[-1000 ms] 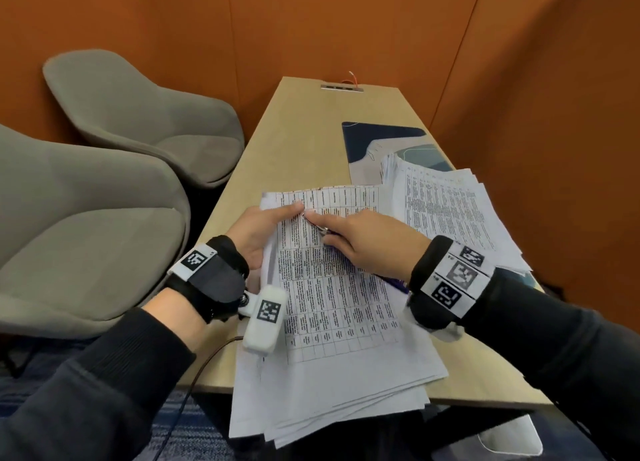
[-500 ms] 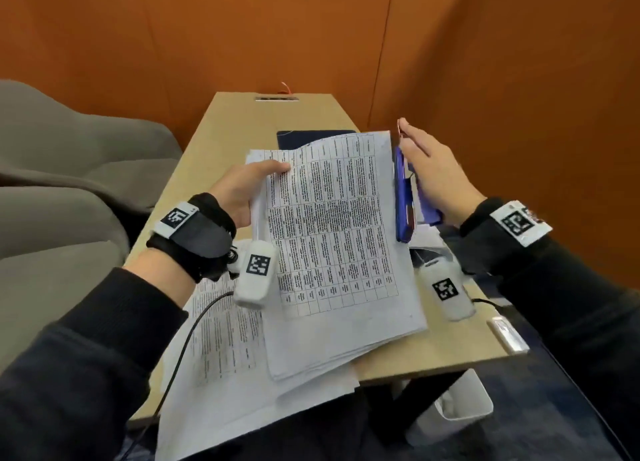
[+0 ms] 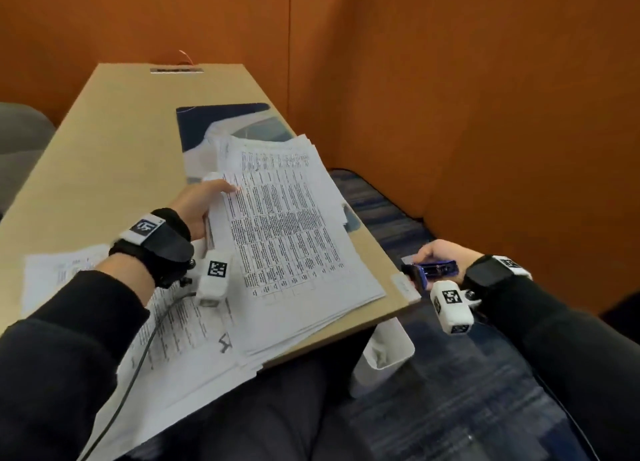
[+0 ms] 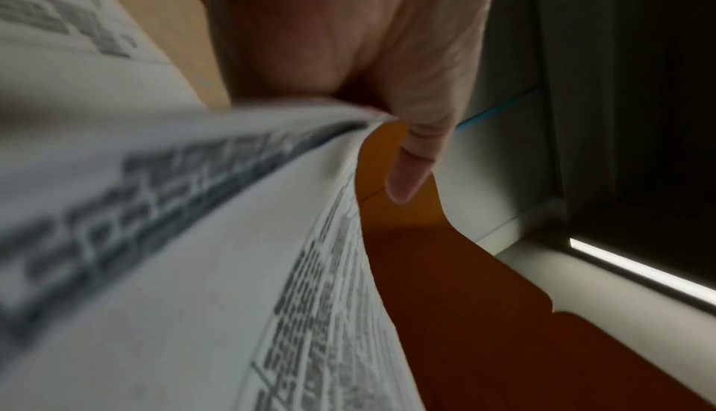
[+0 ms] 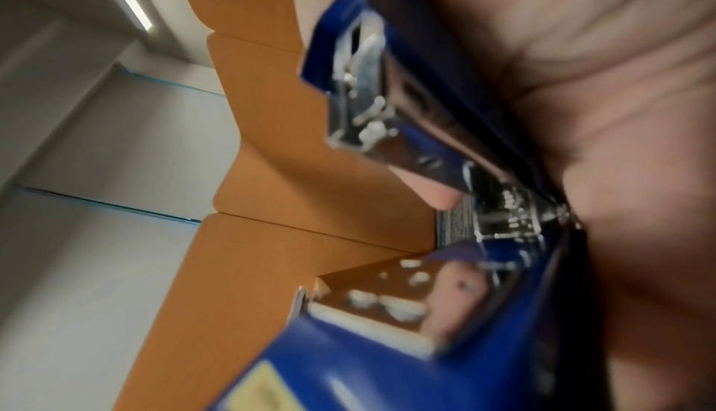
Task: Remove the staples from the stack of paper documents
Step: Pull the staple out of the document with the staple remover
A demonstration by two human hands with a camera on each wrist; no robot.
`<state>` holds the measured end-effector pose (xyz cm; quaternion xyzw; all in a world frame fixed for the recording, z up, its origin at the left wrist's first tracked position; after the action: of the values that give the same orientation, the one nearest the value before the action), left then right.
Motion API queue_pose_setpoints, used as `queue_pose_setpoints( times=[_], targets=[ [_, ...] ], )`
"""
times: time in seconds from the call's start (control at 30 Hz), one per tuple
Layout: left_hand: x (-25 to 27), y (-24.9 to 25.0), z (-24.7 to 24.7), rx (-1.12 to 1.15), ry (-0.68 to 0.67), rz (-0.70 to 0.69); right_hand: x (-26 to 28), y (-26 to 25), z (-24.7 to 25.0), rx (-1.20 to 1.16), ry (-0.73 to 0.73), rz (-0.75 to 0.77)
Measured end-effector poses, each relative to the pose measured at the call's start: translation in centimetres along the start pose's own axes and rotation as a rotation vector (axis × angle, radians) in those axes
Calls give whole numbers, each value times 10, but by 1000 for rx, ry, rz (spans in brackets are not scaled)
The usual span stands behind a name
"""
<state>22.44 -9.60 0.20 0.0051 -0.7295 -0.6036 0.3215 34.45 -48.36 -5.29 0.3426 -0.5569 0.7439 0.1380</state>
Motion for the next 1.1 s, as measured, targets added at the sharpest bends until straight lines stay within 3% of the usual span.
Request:
queue_pose_setpoints(
  times=[0.17,0.23,0.33,0.47,0.6,0.8,0.9,1.0,1.1],
  targets=[
    [2,-13,6,-359,-110,28,1,17,10,55,23,-18],
    [3,-16,9,-473,-94,-1,-6,17,16,73,52,-32],
    [1,-15,11,-321,38,-91,-4,4,13,186,36,21],
    [13,-10,-2,-96,129,-258,2,-32,2,212,-52,244],
    [30,3,-18,-128,170,-436,26,-77,-40,41,-118,537],
    [61,44,-26,-66,206,-593,60,-118,-108,142,-236,864],
    [80,66,-21,-111,218,-693,80,-136,-123,106,-243,1033],
    [111,82,-24,-89,275,-895,102,-149,-129,124,-262,1180],
    [124,78,-22,-195,237,-1013,105,-151,-124,123,-312,1234]
  ],
)
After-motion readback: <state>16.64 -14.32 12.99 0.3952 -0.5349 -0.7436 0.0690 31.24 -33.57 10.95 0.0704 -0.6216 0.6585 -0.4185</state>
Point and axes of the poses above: each hand's wrist, its own x-axis away from the middle knuckle, its own z-axis out of the back of the hand, y = z × x, the point moved 2 cm from there along -x, towards the middle knuckle, and after that the axes turned 8 degrees about z, right-handed, at the moved point
